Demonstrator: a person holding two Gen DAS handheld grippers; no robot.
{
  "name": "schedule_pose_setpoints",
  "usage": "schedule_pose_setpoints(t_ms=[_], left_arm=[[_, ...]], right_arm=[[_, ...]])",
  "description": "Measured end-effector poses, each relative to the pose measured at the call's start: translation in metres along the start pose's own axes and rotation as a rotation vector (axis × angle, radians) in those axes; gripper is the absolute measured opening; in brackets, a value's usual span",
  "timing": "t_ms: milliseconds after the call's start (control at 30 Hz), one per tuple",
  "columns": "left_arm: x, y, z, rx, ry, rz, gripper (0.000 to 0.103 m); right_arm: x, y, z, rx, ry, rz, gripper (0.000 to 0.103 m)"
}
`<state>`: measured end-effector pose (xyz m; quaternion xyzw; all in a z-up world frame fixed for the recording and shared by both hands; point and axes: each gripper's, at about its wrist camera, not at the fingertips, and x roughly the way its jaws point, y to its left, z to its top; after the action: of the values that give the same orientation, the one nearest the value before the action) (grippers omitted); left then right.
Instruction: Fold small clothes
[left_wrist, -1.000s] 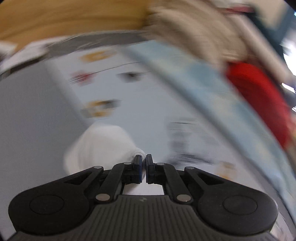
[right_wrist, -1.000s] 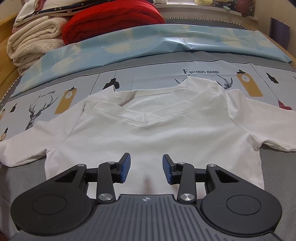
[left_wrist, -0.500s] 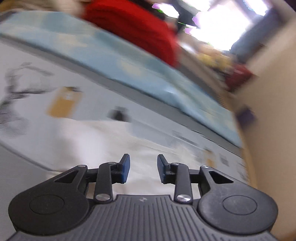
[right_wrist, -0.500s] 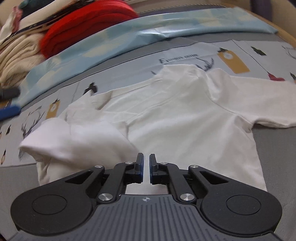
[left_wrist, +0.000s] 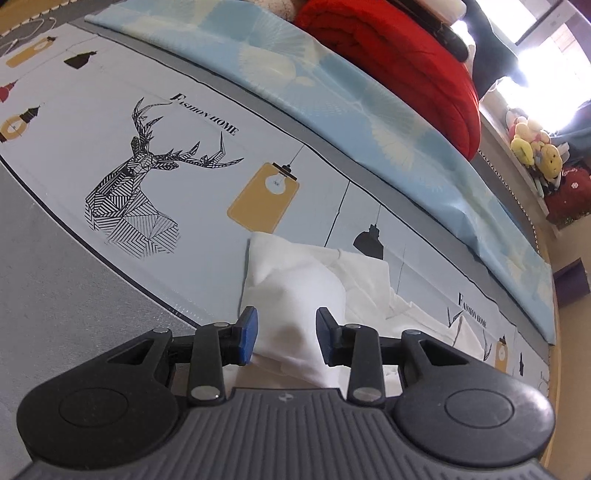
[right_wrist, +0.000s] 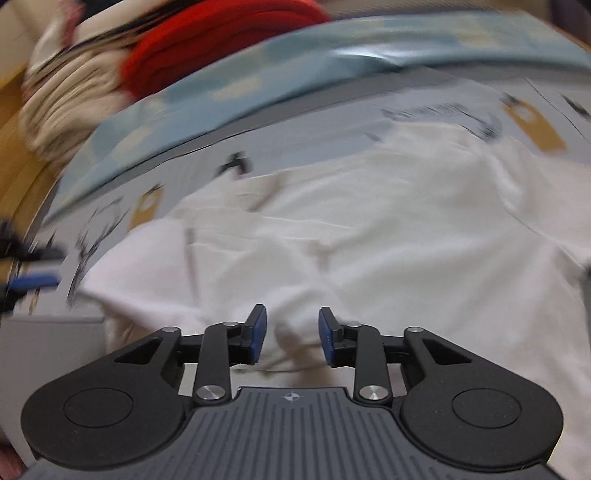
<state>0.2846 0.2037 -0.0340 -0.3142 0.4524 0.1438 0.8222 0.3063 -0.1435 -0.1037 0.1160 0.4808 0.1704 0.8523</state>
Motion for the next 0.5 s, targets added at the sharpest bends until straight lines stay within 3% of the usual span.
schedule_pose_setpoints(t_ms=[133, 233, 300, 333, 400, 500], left_arm=[[0.0, -0.001, 0.003, -0.02, 0.001, -0.006, 0.038], [0.001, -0.006, 0.004, -0.013, -0.002, -0.016, 0.038], [0.002, -0.01, 0.005, 0.002, -0.006, -0.018, 0.038], [0.003, -0.012, 0.005, 0.011, -0.009, -0.018, 0.038], [0.005, -0.015, 0.004, 0.038, -0.012, -0.015, 0.038], [0.011, -0.018, 0.002, 0.086, 0.012, -0.015, 0.038]], right_arm=[[0.014, 0.037, -0.006, -0.192, 0.014, -0.001, 0.045], [0.031, 0.054, -0.017, -0.341, 0.068, -0.099, 0.042], [0.034, 0.059, -0.024, -0.426, 0.069, -0.138, 0.014], [0.032, 0.059, -0.024, -0.44, 0.055, -0.134, 0.013], [0.017, 0.05, -0.014, -0.376, -0.027, -0.101, 0.01], [-0.026, 0.012, 0.014, -0.149, -0.236, 0.003, 0.007]])
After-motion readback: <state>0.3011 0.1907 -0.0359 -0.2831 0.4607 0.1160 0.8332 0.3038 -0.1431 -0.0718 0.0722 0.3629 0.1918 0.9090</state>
